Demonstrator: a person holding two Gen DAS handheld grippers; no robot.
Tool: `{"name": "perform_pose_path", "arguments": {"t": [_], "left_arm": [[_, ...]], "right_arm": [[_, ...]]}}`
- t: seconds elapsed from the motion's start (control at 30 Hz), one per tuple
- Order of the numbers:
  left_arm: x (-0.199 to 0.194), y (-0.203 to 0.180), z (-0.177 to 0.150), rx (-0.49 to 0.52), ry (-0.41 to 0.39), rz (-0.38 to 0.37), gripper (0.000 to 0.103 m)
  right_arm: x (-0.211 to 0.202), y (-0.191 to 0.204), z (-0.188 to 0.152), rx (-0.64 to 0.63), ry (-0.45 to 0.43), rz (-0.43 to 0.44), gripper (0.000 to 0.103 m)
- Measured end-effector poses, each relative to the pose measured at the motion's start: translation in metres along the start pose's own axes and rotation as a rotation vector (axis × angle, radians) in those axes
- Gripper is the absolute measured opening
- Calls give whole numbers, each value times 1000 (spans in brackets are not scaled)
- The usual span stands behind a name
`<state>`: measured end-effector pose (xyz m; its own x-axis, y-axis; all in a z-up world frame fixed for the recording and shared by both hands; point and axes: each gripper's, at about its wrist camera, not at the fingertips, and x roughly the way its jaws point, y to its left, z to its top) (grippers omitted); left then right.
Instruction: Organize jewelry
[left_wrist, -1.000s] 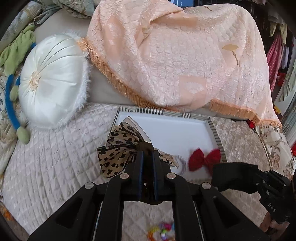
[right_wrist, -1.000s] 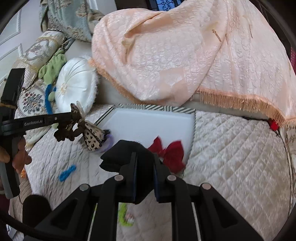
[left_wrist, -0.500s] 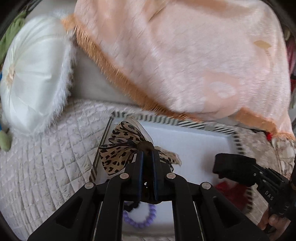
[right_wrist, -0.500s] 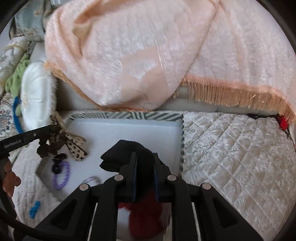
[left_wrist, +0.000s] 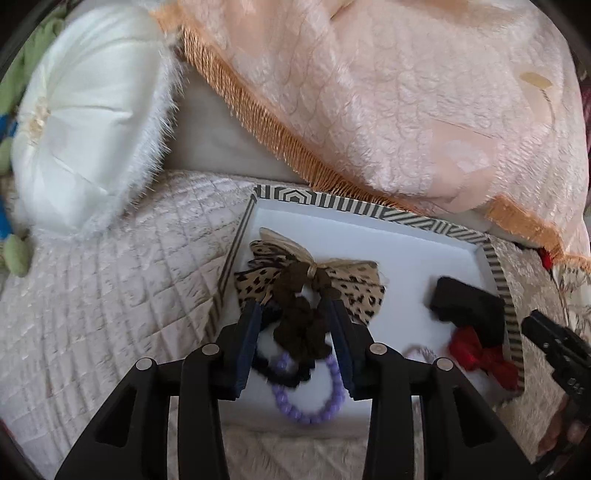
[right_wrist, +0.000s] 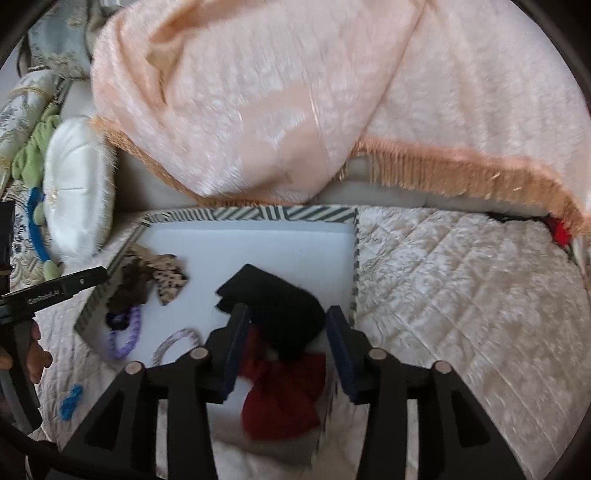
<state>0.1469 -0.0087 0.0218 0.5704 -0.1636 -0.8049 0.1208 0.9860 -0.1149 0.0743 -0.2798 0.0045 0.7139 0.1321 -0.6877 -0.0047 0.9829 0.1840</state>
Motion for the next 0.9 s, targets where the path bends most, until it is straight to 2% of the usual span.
{"name": "perform_pose_path", "arguments": {"t": [0.07, 0.33, 0.57, 0.9], "left_arm": [[-16, -4, -9, 13, -21, 10, 28], [-68, -21, -57, 45, -72, 44, 28], [-99, -29, -92, 55, -116, 76, 28], [-127, -34, -133, 26, -145, 101, 28]], "right_arm": [[-17, 6, -8, -2, -9, -8, 56], [-61, 23, -42, 3, -4, -9, 60], [-81, 42, -71, -2, 9, -14, 60], [-111, 70, -93, -43, -19, -11, 64]]}}
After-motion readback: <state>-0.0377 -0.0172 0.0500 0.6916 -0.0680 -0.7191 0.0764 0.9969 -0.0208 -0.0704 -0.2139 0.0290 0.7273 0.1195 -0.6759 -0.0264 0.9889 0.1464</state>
